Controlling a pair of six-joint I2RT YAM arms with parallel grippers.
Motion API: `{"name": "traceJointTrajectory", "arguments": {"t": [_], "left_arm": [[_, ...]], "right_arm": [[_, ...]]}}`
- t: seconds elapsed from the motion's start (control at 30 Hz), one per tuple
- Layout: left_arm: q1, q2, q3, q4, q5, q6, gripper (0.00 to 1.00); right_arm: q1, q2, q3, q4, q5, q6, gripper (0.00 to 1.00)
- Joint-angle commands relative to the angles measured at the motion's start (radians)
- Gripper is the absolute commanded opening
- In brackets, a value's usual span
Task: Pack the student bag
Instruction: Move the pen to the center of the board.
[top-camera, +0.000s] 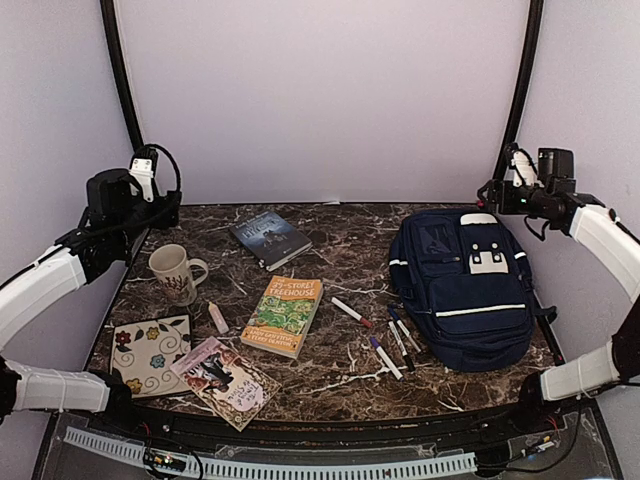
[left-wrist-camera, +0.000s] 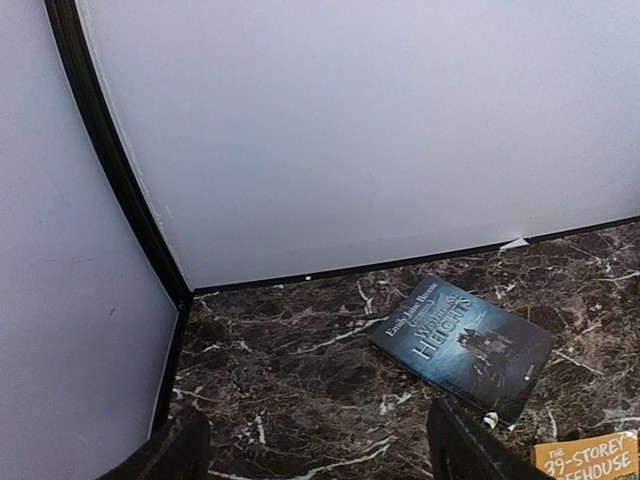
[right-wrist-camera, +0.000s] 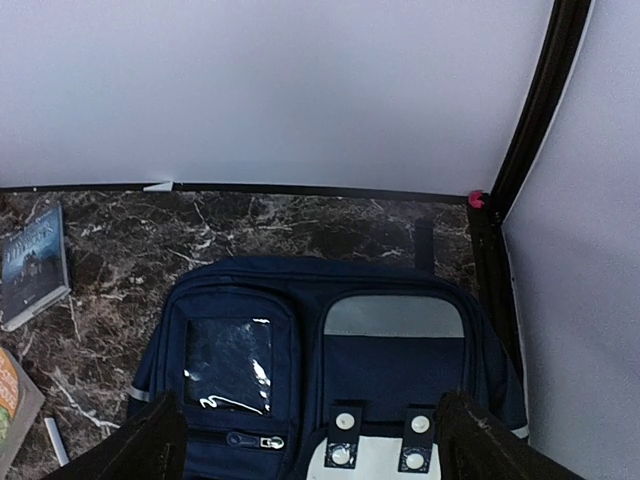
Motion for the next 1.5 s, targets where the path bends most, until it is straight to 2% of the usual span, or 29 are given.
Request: {"name": "traceJointTrajectory", "arguments": {"t": [0.0,0.2,0.37,0.6,0.8,1.0,1.27,1.37,1.47], "left_arm": [[-0.01,-0.024,0.04,-0.034,0.155,-0.074,0.79],[-0.109,0.027,0.102,-0.076,0.287,-0.158,0.84],[-0.28,0.117,0.168,-0.098,0.317,-0.179,0.86],[-0.539,0.297,0.232,-0.094,0.336,-0.224,0.86],[-0.691,0.473,0.29,-0.111,0.357,-0.268,0.85],[-0.756,0.658,0.376,-0.137,0.423,-0.296,0.82],[-0.799,0.865,0.51,-0.172,0.407,-0.253,0.81],[-0.801,0.918,0.529,-0.107,0.407,-0.239,0.77],[-0.801,0.975,0.568,-0.048,0.426,-0.228,0.66]], "right_arm": [[-0.013,-0.047,-0.051,0.013,0.049,-0.054,0.9],[-0.022,-0.06,-0.089,-0.089,-0.032,-0.237,0.98],[-0.027,-0.054,-0.068,-0.226,-0.077,-0.367,0.99],[-0.059,-0.009,-0.032,-0.414,-0.023,-0.49,1.0],[-0.107,0.003,-0.046,-0.512,0.045,-0.545,1.0],[-0.21,0.064,-0.026,-0.602,0.076,-0.595,1.0],[-0.286,0.077,-0.091,-0.607,0.189,-0.676,1.0],[-0.304,0.083,-0.108,-0.602,0.186,-0.69,1.0],[-0.305,0.096,-0.113,-0.606,0.171,-0.687,0.99]]}}
